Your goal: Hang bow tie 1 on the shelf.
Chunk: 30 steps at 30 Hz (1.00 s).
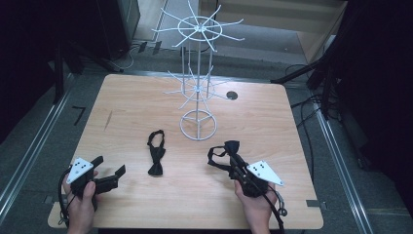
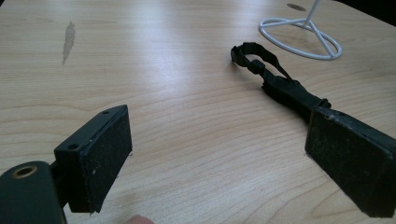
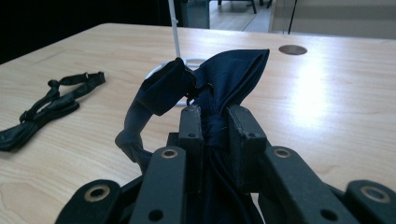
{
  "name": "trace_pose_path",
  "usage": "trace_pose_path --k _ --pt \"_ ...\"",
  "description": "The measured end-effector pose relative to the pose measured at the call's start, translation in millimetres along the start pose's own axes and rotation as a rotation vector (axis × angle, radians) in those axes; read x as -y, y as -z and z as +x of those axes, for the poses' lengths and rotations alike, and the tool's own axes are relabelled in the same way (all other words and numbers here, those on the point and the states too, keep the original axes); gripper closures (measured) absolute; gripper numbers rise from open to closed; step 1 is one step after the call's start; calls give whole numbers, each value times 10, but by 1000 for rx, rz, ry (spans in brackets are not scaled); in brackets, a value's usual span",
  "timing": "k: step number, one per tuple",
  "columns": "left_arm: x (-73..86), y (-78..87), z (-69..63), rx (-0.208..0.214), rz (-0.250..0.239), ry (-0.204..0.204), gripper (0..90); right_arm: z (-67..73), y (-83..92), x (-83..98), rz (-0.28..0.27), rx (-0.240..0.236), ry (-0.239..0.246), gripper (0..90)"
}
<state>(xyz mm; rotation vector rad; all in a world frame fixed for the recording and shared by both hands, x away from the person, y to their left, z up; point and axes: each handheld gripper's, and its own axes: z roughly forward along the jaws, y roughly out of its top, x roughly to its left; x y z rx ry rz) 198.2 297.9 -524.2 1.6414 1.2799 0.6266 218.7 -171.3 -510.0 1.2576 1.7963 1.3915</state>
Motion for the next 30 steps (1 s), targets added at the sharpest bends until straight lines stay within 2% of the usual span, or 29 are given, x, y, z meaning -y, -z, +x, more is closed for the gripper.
trace_pose_path --k 10,30 --pt "2 4 5 -11 -4 14 81 -66 0 -156 -42 14 -6 775" --pt "3 6 -1 -7 2 5 81 -109 -37 -435 -108 28 0 774"
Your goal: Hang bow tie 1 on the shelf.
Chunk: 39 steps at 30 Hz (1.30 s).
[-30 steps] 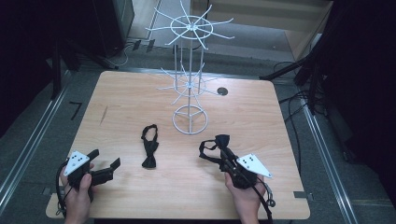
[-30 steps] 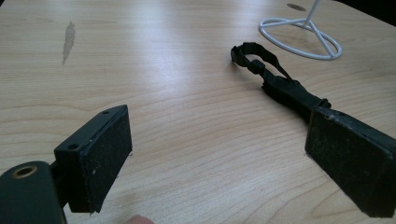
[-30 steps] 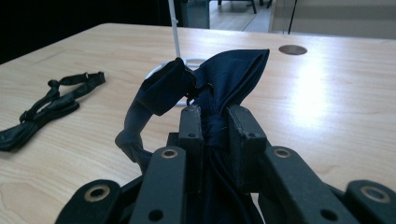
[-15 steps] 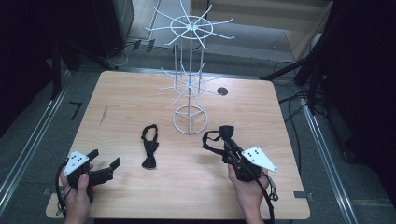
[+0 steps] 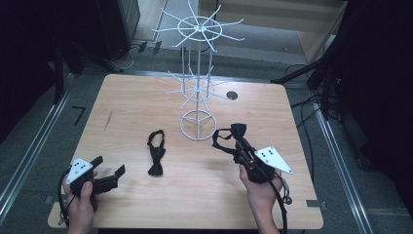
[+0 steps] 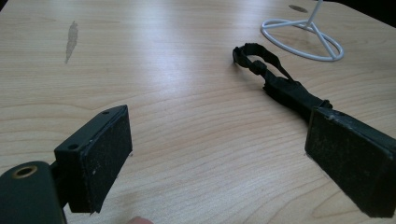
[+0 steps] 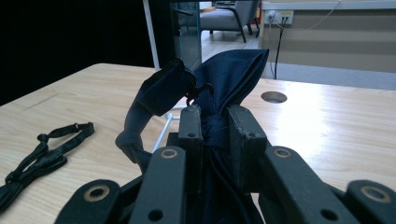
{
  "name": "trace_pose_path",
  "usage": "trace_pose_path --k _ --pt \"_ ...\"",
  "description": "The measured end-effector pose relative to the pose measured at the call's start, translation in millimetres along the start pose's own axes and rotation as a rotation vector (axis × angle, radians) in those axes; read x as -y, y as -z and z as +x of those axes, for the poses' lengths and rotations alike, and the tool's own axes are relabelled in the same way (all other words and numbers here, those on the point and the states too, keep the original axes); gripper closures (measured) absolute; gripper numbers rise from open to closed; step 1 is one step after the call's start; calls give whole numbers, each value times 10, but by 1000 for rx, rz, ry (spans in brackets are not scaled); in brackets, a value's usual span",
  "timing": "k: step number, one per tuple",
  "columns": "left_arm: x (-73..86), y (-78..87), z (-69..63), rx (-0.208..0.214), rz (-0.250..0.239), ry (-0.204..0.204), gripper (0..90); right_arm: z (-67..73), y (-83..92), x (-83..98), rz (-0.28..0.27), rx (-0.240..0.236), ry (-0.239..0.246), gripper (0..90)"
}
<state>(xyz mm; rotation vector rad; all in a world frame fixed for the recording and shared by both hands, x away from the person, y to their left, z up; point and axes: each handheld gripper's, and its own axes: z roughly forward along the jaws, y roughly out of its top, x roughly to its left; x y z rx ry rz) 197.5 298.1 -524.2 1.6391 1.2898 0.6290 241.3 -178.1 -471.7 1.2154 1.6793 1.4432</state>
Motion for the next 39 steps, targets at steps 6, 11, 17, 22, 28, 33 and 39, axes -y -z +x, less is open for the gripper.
trace_pose_path --k 6,11,17,22,28,33,39 --pt "0 -1 -1 1 0 1 81 -20 -45 -55 -3 3 -14 774" --pt "0 -1 -1 0 1 1 81 -32 -62 -125 -16 5 -14 774" --pt "0 -1 0 0 0 2 81 -37 -78 -206 -28 4 -11 774" --pt "0 0 1 0 1 1 81 -42 -89 -269 -40 4 -9 774" --pt "0 -1 1 0 1 2 81 -56 -96 -323 -55 9 -17 774" --pt "0 -2 0 0 0 2 81 -55 -98 -361 -68 10 -16 774" --pt "0 -1 0 0 1 2 81 -42 -109 -414 -78 10 -13 774"
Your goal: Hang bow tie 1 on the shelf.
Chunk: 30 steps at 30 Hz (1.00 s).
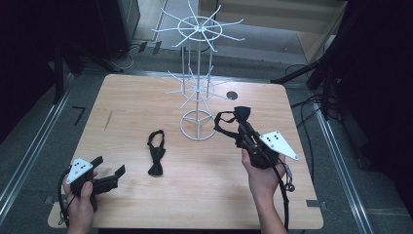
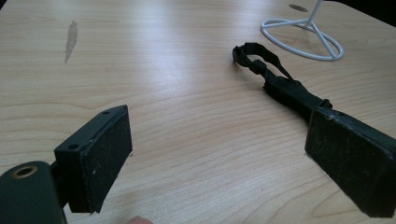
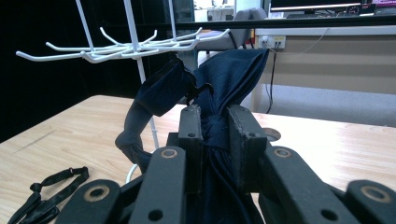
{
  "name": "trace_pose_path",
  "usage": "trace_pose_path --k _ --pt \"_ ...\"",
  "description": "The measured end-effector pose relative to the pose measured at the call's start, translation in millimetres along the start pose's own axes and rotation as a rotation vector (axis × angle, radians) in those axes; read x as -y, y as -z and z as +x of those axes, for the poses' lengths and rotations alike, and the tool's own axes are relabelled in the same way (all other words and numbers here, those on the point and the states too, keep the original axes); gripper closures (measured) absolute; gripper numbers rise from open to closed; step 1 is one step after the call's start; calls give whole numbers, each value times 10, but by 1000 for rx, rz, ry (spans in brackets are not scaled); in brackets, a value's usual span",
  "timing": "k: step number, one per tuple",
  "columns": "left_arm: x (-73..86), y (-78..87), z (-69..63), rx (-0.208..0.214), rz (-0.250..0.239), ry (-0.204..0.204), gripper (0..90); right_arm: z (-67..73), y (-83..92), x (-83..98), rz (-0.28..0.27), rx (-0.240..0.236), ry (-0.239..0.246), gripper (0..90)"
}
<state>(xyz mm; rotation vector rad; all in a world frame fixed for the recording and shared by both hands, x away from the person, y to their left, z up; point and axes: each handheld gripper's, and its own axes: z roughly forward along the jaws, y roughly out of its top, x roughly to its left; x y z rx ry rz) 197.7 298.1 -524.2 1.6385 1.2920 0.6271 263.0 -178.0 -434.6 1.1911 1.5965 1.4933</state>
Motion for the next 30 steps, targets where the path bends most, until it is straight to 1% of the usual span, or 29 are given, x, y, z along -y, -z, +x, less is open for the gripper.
trace_pose_path --k 4,8,10,15,19,23,30 --pt "0 -1 0 1 0 0 82 0 -13 -37 -5 -1 -4 774" --pt "0 0 2 1 2 -1 81 2 -33 -68 -13 -2 4 774" --pt "-1 0 1 1 2 0 81 9 -40 -86 -12 -5 -3 774" --pt "0 -1 0 1 1 0 81 8 -63 -144 -24 -5 -3 774" --pt "-1 0 1 0 2 -1 81 -2 -90 -186 -26 -3 1 774" --pt "0 -2 2 2 0 0 81 -8 -111 -223 -31 -5 -10 774" --pt "0 -2 3 4 0 -1 81 -3 -167 -266 -32 0 -7 774"
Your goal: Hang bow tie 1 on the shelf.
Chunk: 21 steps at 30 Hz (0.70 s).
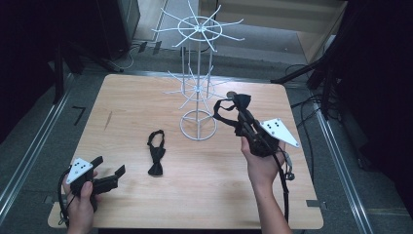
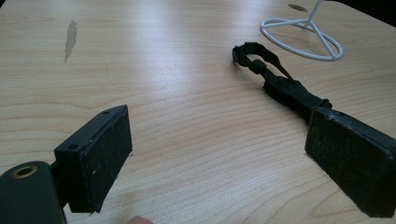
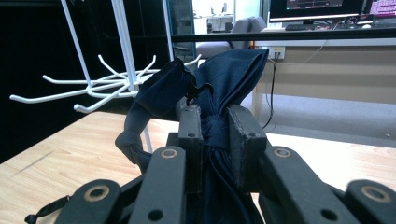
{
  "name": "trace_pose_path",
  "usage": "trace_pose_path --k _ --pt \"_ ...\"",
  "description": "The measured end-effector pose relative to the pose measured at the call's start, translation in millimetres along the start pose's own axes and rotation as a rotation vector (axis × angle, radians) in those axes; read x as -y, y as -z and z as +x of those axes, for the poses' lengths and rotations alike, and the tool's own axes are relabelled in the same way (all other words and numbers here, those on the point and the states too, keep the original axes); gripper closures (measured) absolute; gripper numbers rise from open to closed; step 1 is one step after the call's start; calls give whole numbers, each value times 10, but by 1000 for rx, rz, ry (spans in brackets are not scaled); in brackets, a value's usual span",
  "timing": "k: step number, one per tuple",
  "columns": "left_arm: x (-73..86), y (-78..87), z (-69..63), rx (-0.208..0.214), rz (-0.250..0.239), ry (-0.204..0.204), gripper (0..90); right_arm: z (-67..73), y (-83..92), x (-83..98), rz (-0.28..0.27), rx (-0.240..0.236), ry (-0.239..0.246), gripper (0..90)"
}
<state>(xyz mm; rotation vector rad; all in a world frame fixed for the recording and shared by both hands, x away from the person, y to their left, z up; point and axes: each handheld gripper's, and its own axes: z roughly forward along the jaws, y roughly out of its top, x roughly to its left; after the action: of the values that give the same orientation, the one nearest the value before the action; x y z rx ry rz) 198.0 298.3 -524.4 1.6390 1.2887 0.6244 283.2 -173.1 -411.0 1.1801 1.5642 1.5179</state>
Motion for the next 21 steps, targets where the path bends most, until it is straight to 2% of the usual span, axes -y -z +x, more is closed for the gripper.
trace_pose_path --k 21 --pt "-1 1 3 0 1 1 81 5 -164 -117 -17 8 -7 774"
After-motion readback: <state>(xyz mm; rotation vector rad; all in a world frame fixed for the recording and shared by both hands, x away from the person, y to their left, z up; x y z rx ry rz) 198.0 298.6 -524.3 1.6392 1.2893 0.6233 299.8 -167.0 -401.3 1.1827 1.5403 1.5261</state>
